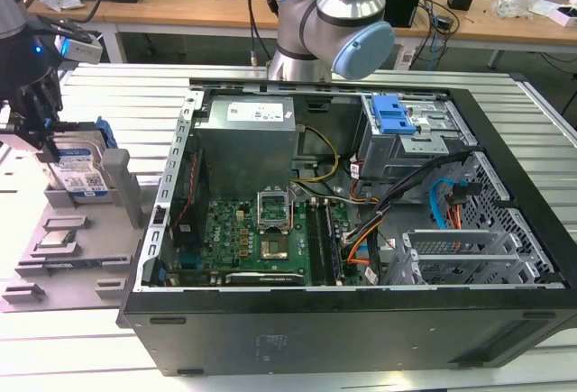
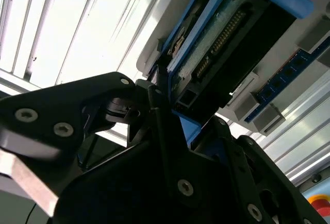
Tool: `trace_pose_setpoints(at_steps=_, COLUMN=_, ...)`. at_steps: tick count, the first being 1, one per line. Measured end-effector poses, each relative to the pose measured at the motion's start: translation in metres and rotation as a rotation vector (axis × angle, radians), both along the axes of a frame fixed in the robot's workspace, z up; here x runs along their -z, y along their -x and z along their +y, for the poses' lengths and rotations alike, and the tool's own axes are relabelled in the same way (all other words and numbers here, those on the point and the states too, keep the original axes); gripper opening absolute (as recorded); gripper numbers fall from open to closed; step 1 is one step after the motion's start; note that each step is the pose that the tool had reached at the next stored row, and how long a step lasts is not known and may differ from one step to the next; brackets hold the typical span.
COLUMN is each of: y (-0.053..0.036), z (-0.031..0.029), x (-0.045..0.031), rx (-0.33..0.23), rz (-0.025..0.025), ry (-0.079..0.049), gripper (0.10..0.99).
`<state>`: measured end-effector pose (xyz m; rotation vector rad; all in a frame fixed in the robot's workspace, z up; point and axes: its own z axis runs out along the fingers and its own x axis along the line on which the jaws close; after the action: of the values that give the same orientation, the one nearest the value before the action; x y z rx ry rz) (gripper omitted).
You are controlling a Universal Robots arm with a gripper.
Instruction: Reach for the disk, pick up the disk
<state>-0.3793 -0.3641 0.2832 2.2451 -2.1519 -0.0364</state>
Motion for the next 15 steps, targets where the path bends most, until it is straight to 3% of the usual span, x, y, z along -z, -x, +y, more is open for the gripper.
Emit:
trace_pose_setpoints(at_steps=11, y=0.0, z=0.0, x=-0.0002, rx=0.0, rz=-0.0001, ry=0.0, gripper=0.369)
trace_pose_setpoints(at_steps=15, y=0.0, z=0.0, x=-0.0065, rx=0.0, rz=0.0, ry=0.0, gripper=0.369)
